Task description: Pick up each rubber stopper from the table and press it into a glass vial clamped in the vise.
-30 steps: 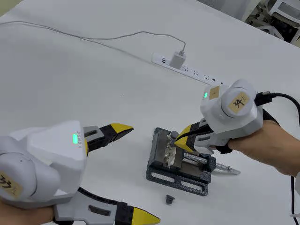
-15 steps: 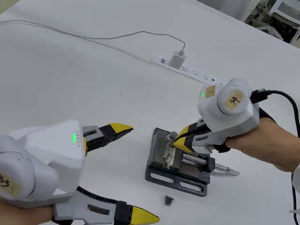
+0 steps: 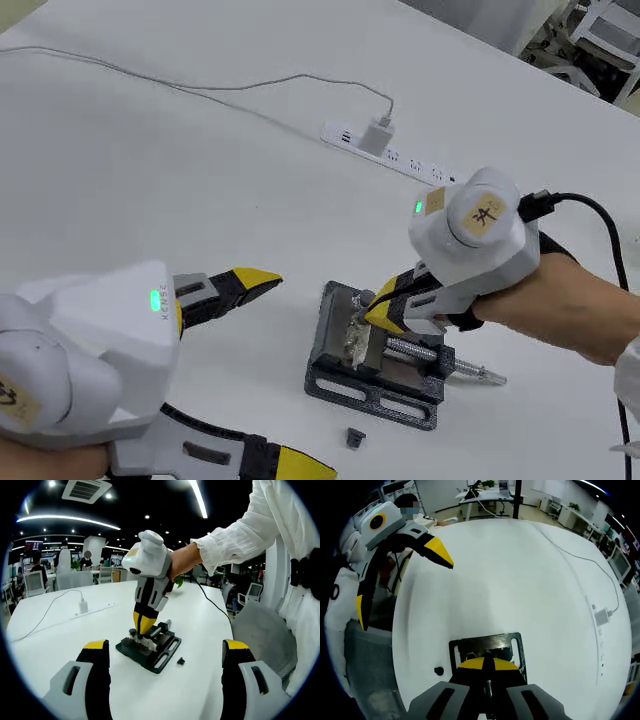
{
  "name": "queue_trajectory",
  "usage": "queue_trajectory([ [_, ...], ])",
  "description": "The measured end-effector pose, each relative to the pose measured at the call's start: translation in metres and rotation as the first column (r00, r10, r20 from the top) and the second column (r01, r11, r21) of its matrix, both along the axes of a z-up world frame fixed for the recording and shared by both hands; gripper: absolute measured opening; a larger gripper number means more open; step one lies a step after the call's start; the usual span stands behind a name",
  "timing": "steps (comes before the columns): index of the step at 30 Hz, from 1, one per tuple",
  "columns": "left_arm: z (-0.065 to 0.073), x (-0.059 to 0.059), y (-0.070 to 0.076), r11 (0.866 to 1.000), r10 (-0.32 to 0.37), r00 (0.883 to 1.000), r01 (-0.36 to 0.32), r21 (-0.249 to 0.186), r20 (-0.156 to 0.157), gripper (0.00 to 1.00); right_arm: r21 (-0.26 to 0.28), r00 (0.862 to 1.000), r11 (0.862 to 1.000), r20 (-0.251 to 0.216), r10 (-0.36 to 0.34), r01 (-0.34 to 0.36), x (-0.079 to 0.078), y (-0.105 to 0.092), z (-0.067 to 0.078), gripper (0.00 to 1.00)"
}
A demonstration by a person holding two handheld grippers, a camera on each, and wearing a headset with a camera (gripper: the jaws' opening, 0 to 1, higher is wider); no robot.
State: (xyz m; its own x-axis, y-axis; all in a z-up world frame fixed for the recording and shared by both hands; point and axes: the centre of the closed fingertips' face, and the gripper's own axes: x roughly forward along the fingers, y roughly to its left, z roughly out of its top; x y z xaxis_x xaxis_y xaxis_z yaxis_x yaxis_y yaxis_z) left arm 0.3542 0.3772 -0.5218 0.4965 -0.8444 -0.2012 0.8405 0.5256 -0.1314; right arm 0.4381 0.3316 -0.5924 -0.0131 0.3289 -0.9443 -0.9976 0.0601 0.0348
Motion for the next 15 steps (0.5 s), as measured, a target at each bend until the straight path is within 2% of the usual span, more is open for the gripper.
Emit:
queue_trajectory([
  [12, 0.0009, 0.0029, -0.0012, 1.0, 0.0, 1.0, 0.0, -0.01, 0.004, 0.92, -0.033, 1.0, 0.999, -0.005, 0.01, -0.01, -0.0009, 0.0012, -0.0011, 0.0],
  [15, 0.001, 0.0037, -0.0012, 1.0, 0.0, 1.0, 0.0, -0.011, 0.005, 0.92, -0.049, 1.0, 0.999, -0.021, 0.005, -0.006, -0.0005, 0.0018, -0.0016, 0.0],
])
